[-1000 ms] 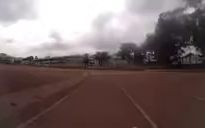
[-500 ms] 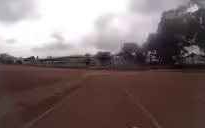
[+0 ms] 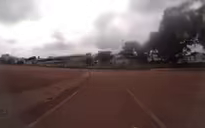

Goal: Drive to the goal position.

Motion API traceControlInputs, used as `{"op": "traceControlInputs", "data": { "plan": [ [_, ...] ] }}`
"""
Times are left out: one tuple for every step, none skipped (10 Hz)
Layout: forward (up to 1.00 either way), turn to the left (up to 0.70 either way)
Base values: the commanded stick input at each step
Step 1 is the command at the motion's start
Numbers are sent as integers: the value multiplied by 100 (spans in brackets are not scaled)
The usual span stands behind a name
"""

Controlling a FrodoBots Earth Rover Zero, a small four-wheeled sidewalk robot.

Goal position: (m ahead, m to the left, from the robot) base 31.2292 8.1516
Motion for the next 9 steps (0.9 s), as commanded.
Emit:
{"op": "traceControlInputs", "data": {
  "plan": [
    [100, -27],
    [100, -36],
    [100, -27],
    [100, 0],
    [100, 0],
    [100, 0],
    [100, 0],
    [100, 0],
    [100, 0]
  ]
}}
